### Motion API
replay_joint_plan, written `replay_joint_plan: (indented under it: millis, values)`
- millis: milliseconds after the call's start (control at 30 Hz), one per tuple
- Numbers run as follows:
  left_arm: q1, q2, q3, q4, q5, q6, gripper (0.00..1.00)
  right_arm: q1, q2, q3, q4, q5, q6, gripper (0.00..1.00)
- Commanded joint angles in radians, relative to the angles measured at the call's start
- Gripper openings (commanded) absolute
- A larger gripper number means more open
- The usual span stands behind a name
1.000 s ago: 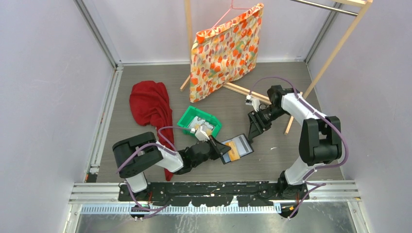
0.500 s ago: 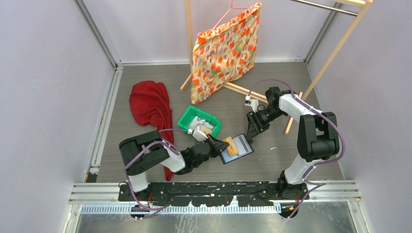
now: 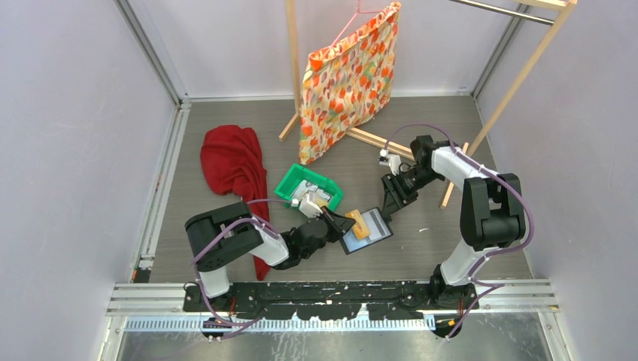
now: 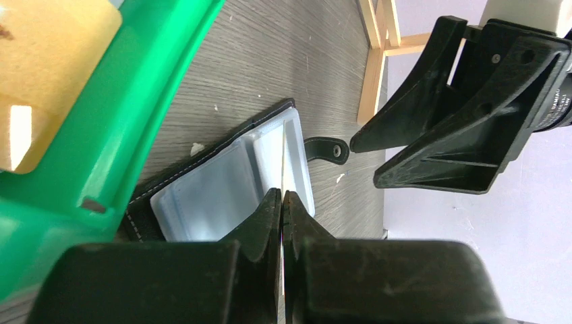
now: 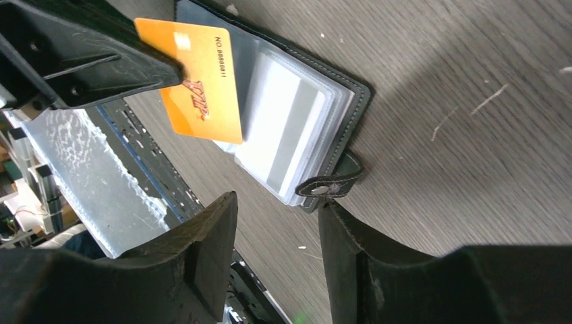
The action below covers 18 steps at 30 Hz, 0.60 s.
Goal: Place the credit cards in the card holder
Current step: Insert the credit card into the card holder.
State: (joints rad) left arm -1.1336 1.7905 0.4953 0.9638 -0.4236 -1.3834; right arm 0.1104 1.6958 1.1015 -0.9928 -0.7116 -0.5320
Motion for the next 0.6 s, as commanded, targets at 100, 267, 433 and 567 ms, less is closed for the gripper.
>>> replay_joint_plan:
  millis: [100,267,433,567]
  values:
    - [-0.045,-0.040,0.068,-0.152,-0.075,0.007,0.00,0.008,0.031,-0.018,0.062,0.080,0.058,0.53]
    - [-0.075,-0.129,0.081,-0.346,-0.158,-0.002,0.00,0.013,0.036,-0.018,0.063,0.078,0.057,0.53]
    - [-0.076,-0.132,0.085,-0.366,-0.182,-0.005,0.00,0.025,0.038,-0.020,0.064,0.082,0.058,0.53]
    - [-0.076,-0.104,0.086,-0.313,-0.196,-0.006,0.00,0.037,0.047,-0.018,0.068,0.094,0.062,0.53]
